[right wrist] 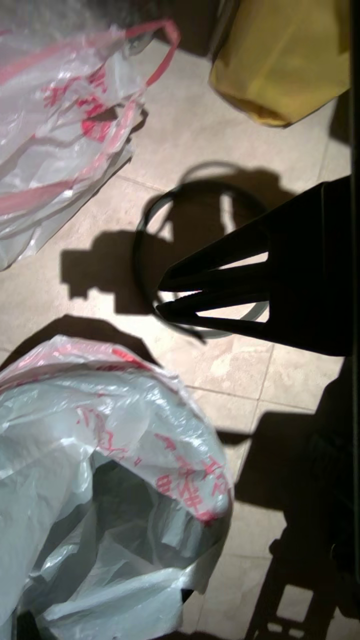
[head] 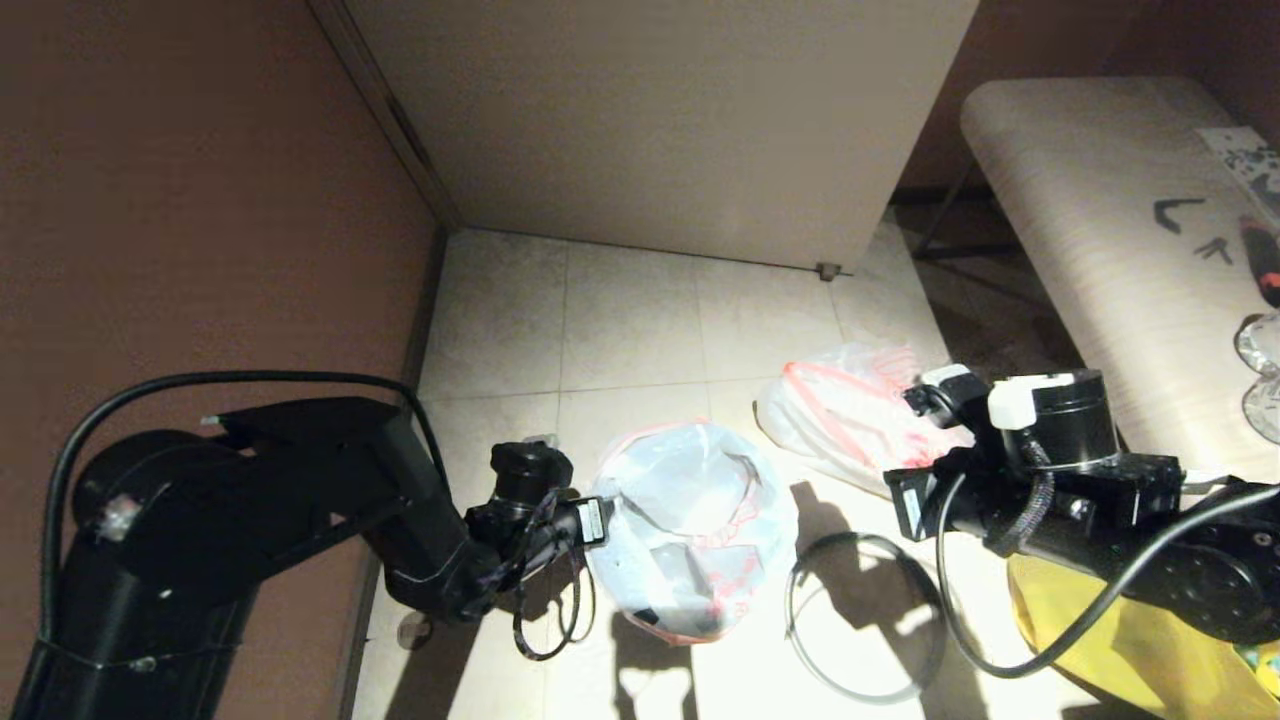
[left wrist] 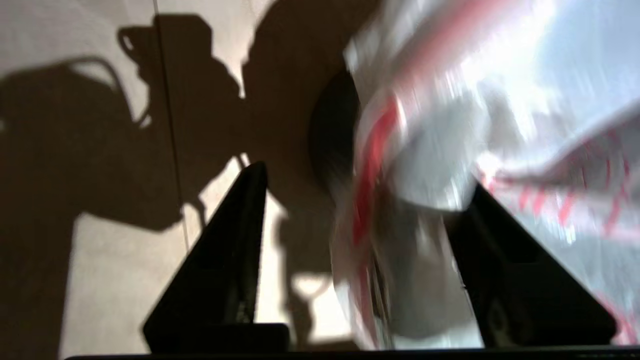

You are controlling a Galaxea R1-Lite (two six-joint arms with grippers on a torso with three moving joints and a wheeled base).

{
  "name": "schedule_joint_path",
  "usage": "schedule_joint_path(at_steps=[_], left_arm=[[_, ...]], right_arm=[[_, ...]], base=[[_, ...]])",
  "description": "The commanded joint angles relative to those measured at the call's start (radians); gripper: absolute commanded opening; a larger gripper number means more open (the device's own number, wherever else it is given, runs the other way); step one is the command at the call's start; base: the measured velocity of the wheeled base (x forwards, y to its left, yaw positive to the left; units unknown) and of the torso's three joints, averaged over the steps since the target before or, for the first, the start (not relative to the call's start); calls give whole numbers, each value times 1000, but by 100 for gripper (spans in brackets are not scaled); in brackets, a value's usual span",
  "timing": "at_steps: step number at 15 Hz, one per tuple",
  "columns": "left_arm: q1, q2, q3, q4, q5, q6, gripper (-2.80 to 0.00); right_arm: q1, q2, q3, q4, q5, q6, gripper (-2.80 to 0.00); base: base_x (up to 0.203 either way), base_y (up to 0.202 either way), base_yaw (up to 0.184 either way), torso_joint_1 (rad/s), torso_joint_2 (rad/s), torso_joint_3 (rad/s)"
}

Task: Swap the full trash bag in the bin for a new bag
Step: Put the new garbage bag on the trash can

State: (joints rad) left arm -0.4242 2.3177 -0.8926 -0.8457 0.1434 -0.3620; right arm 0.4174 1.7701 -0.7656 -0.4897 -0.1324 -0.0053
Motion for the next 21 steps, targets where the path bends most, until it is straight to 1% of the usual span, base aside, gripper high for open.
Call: schedule_joint_path(at_steps=[1, 4, 5, 6, 7, 8, 9, 10, 12, 14, 16, 17, 19, 21], left_arm=[[-8, -66, 64, -8, 1, 5, 0], [8, -190, 163, -5, 6, 43, 0], [7, -234, 197, -1, 15, 47, 0], [-10, -279, 227, 11, 38, 50, 0], [-38, -311, 238, 41, 68, 57, -280], [-67, -330, 231, 99, 90, 77, -280], [-91, -335, 188, 162, 101, 98, -280], [-114, -332, 119, 251, 111, 111, -280], [-160, -304, -60, 451, 128, 121, -280], [-201, -220, -259, 651, 140, 124, -280], [-230, -82, -421, 778, 164, 127, -280], [-247, -15, -478, 822, 174, 129, -280], [-280, 83, -523, 858, 185, 129, -280], [-290, 169, -572, 838, 199, 128, -280]], right_arm=[[-4, -64, 38, 30, -5, -3, -280], [7, -84, 94, 35, -25, -4, -280], [6, -99, 97, 34, -32, 0, -280], [2, -118, 100, 35, -36, 2, -280], [0, -131, 108, 36, -36, 2, -280], [0, -139, 123, 36, -39, 2, -280], [1, -141, 126, 35, -47, 4, -280], [1, -141, 126, 34, -47, 8, -280], [-3, -143, 102, 19, -51, 65, -280], [-34, -155, 83, -9, -57, 99, -280], [-100, -147, 56, -29, -40, 118, -280], [-143, -141, 32, -37, -20, 127, -280], [-213, -116, -12, -42, 37, 143, -280], [-229, -103, -18, -55, 73, 148, -280]], base=[[0, 0, 0, 0, 0, 0], [0, 0, 0, 0, 0, 0], [0, 0, 0, 0, 0, 0], [0, 0, 0, 0, 0, 0], [0, 0, 0, 0, 0, 0], [0, 0, 0, 0, 0, 0], [0, 0, 0, 0, 0, 0], [0, 0, 0, 0, 0, 0], [0, 0, 0, 0, 0, 0], [0, 0, 0, 0, 0, 0], [0, 0, 0, 0, 0, 0], [0, 0, 0, 0, 0, 0], [0, 0, 0, 0, 0, 0], [0, 0, 0, 0, 0, 0]])
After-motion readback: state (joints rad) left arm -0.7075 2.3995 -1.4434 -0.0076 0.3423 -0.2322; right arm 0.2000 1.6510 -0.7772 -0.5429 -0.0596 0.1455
